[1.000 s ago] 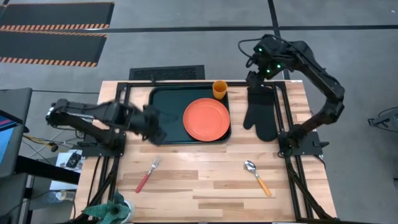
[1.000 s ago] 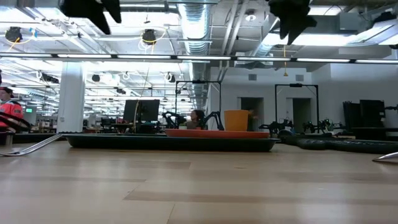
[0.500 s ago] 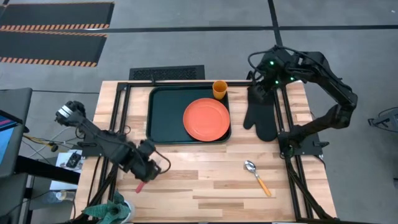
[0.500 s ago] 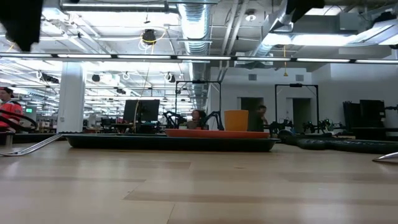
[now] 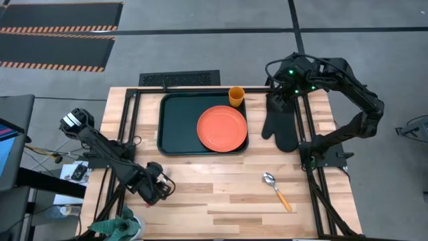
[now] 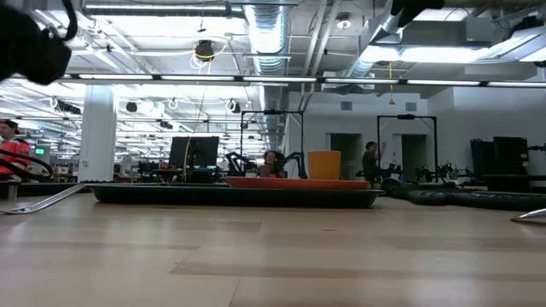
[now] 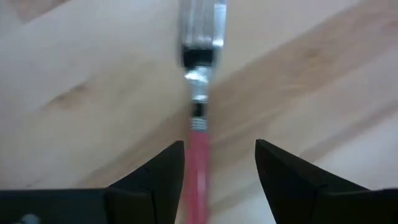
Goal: Pick and place plate/cup/fork/spoon on tray
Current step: Put the pink fork on the black tray to the left of the orange plate
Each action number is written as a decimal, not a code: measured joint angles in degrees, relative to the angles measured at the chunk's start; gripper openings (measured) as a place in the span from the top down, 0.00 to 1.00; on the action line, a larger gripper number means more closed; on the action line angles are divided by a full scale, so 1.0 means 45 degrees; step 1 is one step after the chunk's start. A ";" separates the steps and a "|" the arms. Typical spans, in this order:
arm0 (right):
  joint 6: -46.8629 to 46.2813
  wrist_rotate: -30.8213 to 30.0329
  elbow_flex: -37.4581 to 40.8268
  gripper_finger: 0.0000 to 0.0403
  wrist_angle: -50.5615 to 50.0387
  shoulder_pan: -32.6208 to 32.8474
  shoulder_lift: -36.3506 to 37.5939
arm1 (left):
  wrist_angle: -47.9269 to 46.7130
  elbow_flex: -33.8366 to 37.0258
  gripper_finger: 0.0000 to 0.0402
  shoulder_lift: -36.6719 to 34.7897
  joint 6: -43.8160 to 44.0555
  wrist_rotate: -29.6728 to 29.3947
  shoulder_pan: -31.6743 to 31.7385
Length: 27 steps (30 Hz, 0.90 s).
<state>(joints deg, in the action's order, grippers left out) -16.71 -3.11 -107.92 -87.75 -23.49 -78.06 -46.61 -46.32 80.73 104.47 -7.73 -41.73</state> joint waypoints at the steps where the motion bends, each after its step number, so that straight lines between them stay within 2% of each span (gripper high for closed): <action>1: -0.0005 0.0000 0.0000 0.45 -0.0004 0.0000 0.0000 | 0.0005 0.0184 0.55 0.0000 0.0096 -0.0009 0.0009; 9: -0.0025 0.0005 0.0000 0.45 -0.0014 0.0000 0.0005 | 0.2051 0.1537 0.55 0.0005 0.0250 0.0288 0.0014; 17: -0.0001 0.0005 0.0000 0.45 -0.0014 0.0000 0.0005 | 0.2099 0.1854 0.55 0.0282 -0.0094 0.0605 0.0028; 22: -0.0001 0.0010 0.0000 0.45 -0.0019 0.0000 0.0005 | 0.1913 0.1543 0.63 0.1451 -0.1245 0.1302 0.0048; 27: 0.0004 0.0010 0.0000 0.45 -0.0019 0.0000 0.0005 | 0.0713 0.0604 0.72 0.2076 -0.1074 0.1336 0.0251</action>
<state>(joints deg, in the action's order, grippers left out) -16.69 -3.07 -107.92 -87.83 -23.49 -78.04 -43.40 -43.60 90.07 99.63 -1.72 -40.60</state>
